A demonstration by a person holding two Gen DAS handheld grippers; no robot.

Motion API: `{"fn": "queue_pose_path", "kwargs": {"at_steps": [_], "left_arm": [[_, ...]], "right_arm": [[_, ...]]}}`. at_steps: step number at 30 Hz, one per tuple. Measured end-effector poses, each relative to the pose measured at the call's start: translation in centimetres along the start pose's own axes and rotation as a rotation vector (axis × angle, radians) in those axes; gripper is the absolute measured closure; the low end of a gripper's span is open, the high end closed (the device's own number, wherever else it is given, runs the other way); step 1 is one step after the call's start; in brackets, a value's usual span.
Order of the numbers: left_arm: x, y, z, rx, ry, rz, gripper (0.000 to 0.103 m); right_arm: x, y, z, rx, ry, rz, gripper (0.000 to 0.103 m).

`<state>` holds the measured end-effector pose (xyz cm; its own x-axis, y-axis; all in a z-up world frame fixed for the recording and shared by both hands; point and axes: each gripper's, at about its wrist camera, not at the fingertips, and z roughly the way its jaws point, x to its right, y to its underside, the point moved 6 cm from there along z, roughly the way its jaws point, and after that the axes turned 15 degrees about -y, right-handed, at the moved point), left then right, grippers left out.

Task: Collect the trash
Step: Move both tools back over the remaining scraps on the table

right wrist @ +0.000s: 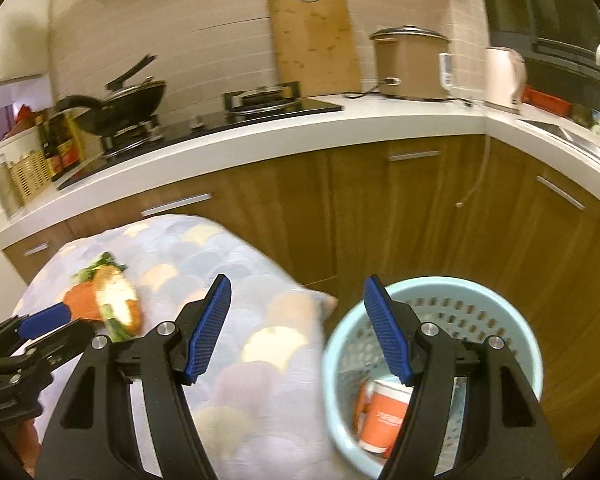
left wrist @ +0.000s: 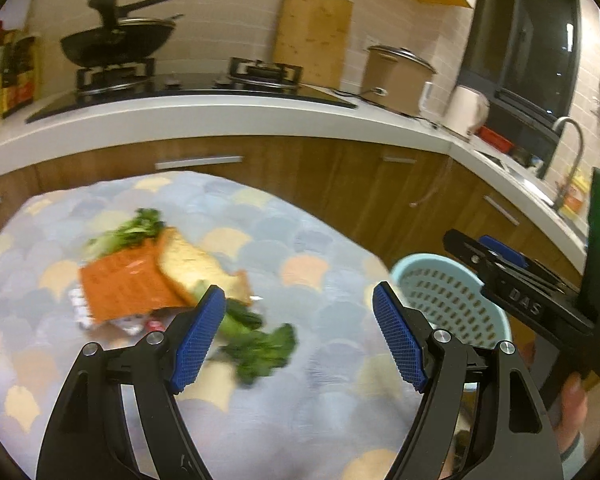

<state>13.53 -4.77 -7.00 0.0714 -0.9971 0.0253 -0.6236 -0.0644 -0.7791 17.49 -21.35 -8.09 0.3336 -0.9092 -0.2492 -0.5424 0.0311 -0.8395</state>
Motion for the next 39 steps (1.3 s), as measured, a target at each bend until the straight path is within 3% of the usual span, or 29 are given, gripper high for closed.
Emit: {"fn": "queue_pose_path", "kwargs": {"at_steps": [4,6,9,13,18,21,25,26,28,29,30,33,39], "left_arm": [[-3.0,-0.1,-0.6,0.005,-0.064,-0.021,0.029],[-4.5,-0.2,-0.8,0.01,-0.093,-0.027,0.029],[-7.6,0.0,-1.4,0.011,-0.141,-0.041,0.029],[-12.9,1.1,-2.1,0.001,-0.193,-0.092,0.03],[-18.2,2.0,-1.3,-0.062,-0.178,-0.17,0.03],[-18.9,1.6,-0.3,-0.098,-0.145,-0.174,0.03],[-17.0,0.6,1.3,-0.121,-0.113,-0.123,0.029],[-16.4,0.1,2.0,-0.117,-0.128,-0.117,0.029],[-15.6,-0.1,3.1,-0.124,-0.122,-0.117,0.029],[-15.1,-0.2,4.0,-0.134,-0.111,-0.108,0.029],[-14.8,-0.2,4.8,-0.144,-0.114,-0.099,0.029],[-13.6,0.1,6.7,-0.167,-0.112,-0.055,0.036],[-12.6,1.2,7.1,-0.167,-0.158,-0.004,0.065]], "right_arm": [[-3.3,0.3,1.1,-0.015,-0.056,-0.044,0.041],[-4.8,0.5,1.9,-0.036,-0.09,-0.06,0.064],[-6.8,1.0,3.0,-0.064,-0.131,-0.073,0.072],[-9.5,1.9,4.1,-0.098,-0.166,-0.108,0.074],[-12.6,3.5,6.0,-0.169,-0.223,-0.135,0.074],[-14.1,4.2,7.2,-0.216,-0.238,-0.172,0.074],[-14.5,5.0,9.0,-0.255,-0.253,-0.147,0.074],[-14.4,5.2,9.3,-0.264,-0.255,-0.14,0.073],[-14.2,5.6,9.6,-0.275,-0.248,-0.139,0.062],[-14.0,5.6,9.7,-0.271,-0.239,-0.139,0.044],[-13.9,5.7,9.6,-0.26,-0.235,-0.137,0.032],[-13.7,6.1,10.2,-0.273,-0.247,-0.132,0.031],[-14.0,7.2,11.4,-0.336,-0.201,-0.162,0.031]]}}
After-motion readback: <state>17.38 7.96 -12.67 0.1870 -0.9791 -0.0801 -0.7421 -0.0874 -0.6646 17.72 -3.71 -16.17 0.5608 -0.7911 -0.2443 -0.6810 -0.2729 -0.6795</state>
